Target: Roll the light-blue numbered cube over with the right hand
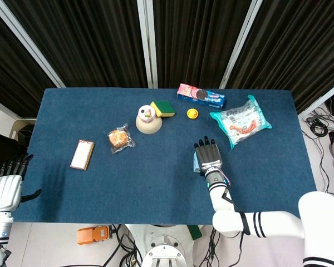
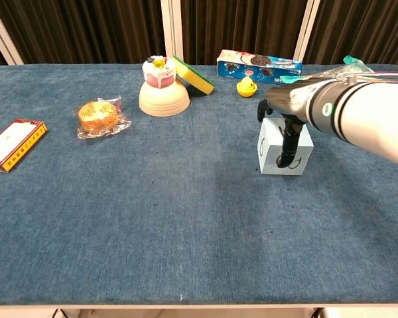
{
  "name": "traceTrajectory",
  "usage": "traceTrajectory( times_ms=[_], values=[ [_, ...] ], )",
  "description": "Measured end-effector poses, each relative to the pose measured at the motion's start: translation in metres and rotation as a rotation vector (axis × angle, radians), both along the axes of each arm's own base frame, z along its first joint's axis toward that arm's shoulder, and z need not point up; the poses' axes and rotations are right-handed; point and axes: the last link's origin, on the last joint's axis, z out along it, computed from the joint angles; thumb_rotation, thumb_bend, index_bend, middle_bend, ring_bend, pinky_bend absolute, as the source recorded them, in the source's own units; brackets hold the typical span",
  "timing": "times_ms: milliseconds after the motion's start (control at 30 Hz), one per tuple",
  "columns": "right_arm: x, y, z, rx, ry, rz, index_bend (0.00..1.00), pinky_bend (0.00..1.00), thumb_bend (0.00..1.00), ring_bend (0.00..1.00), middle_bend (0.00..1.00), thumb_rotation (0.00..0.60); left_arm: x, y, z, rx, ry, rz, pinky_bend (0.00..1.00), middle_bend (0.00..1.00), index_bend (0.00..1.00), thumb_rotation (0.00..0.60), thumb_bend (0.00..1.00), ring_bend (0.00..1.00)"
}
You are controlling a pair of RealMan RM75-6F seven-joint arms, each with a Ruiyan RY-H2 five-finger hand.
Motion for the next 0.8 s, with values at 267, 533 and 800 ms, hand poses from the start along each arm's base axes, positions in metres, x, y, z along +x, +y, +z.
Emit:
traceTrajectory(
  times_ms=[267,533,800],
  values=[
    [0.0,-0.004,-0.002,-0.014,-0.057,0.017,0.57,0.29,0.36,0.26,0.44,0.6,-0.004,-0.002,0.001,0.002,-0.001,0.016,0.0,0.07,0.08,0.6,0.02,0.0],
    [-0.005,-0.005,0.005,-0.007,-0.25,0.047,0.62,0.29,0.37,0.27,0.46,0.6,-0.003,-0.002,0.001,-0.002,0.0,0.017,0.0,0.07,0.08,0.6,0.02,0.0],
    [-0.022,-0.002,0.016,-0.011,-0.556,0.057,0.61,0.28,0.37,0.27,0.46,0.6,0.0,-0.001,-0.001,-0.011,0.0,0.014,0.0,0.07,0.08,0.6,0.02,0.0]
  ],
)
